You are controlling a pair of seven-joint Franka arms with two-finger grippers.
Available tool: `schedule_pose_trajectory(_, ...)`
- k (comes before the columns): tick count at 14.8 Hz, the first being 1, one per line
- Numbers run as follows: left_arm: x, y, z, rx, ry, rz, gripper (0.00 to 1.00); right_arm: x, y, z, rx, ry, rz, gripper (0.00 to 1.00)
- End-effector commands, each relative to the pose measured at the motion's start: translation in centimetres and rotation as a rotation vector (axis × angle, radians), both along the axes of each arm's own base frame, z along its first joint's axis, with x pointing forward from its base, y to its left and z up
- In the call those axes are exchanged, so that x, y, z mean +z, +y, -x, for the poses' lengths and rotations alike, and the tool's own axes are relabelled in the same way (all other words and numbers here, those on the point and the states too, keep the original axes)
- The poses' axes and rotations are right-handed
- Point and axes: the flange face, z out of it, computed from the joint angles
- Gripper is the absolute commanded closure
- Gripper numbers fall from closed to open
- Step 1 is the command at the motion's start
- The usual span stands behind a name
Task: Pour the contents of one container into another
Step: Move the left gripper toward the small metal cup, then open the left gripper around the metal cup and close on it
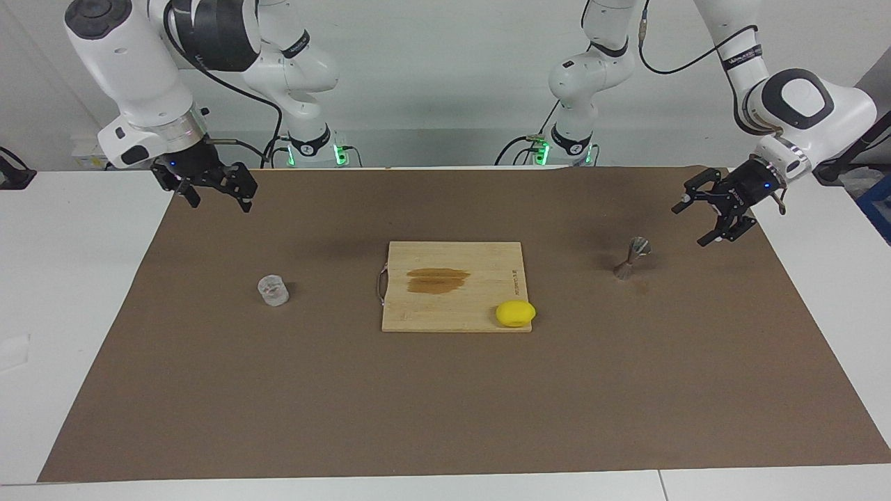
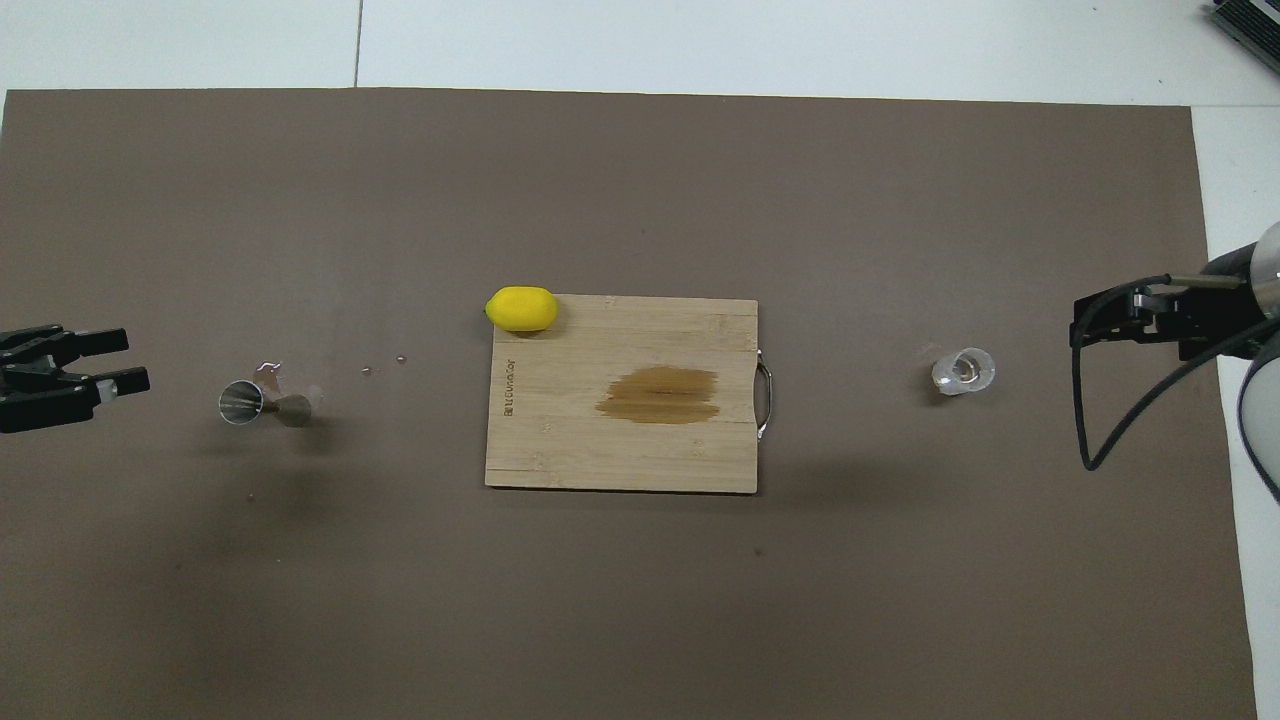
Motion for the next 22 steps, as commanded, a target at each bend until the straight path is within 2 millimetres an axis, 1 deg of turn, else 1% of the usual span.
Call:
schedule_pose_trajectory(1, -3.0, 1.6, 0.6, -0.085, -0.13, 0.099, 0.0, 0.2, -0.2, 0.7, 0.006, 0.009, -0.023, 0.0)
schedule_pose_trajectory(4, -6.1, 2.0, 0.7, -0.164, -0.263, 0.196, 0.0, 0.2, -0.2, 0.7, 0.006, 0.007, -0.022, 0.0)
schedule_pose_trajectory(7, -8.0, 1.4, 1.6, -0.255, -0.426, 0.199, 0.0, 0.2, -0.2, 0.7, 0.006, 0.009, -0.023, 0.0)
schedule_pose_trajectory(9, -10.0, 0.8, 2.5, -0.288, -0.487, 0.235, 0.0, 0.2, -0.2, 0.7, 0.006, 0.009, -0.023, 0.0)
schedule_pose_trajectory(12, -12.3, 0.0, 4.2, -0.329, -0.58, 0.252, 0.0, 0.2, -0.2, 0.7, 0.006, 0.009, -0.023, 0.0)
schedule_pose_trajectory(14, -12.8, -0.2, 4.4, -0.366, -0.661, 0.233, 0.0, 0.2, -0.2, 0.7, 0.006, 0.009, -0.023, 0.0)
schedule_pose_trajectory(17, -13.3, -0.4, 4.6, -0.374, -0.67, 0.247, 0.0, 0.2, -0.2, 0.7, 0.006, 0.009, -0.023, 0.0)
schedule_pose_trajectory(18, -14.3, -0.6, 4.7, -0.377, -0.668, 0.27, 0.0, 0.2, -0.2, 0.7, 0.006, 0.009, -0.023, 0.0)
schedule_pose_trajectory(19, -15.9, -0.9, 4.9, -0.382, -0.665, 0.317, 0.0, 0.2, -0.2, 0.7, 0.006, 0.007, -0.022, 0.0)
schedule_pose_trajectory(20, -16.3, -1.1, 5.0, -0.38, -0.689, 0.339, 0.0, 0.2, -0.2, 0.7, 0.006, 0.009, -0.023, 0.0)
schedule_pose_trajectory(22, -16.2, -1.1, 4.9, -0.39, -0.714, 0.34, 0.0, 0.2, -0.2, 0.7, 0.006, 0.009, -0.023, 0.0)
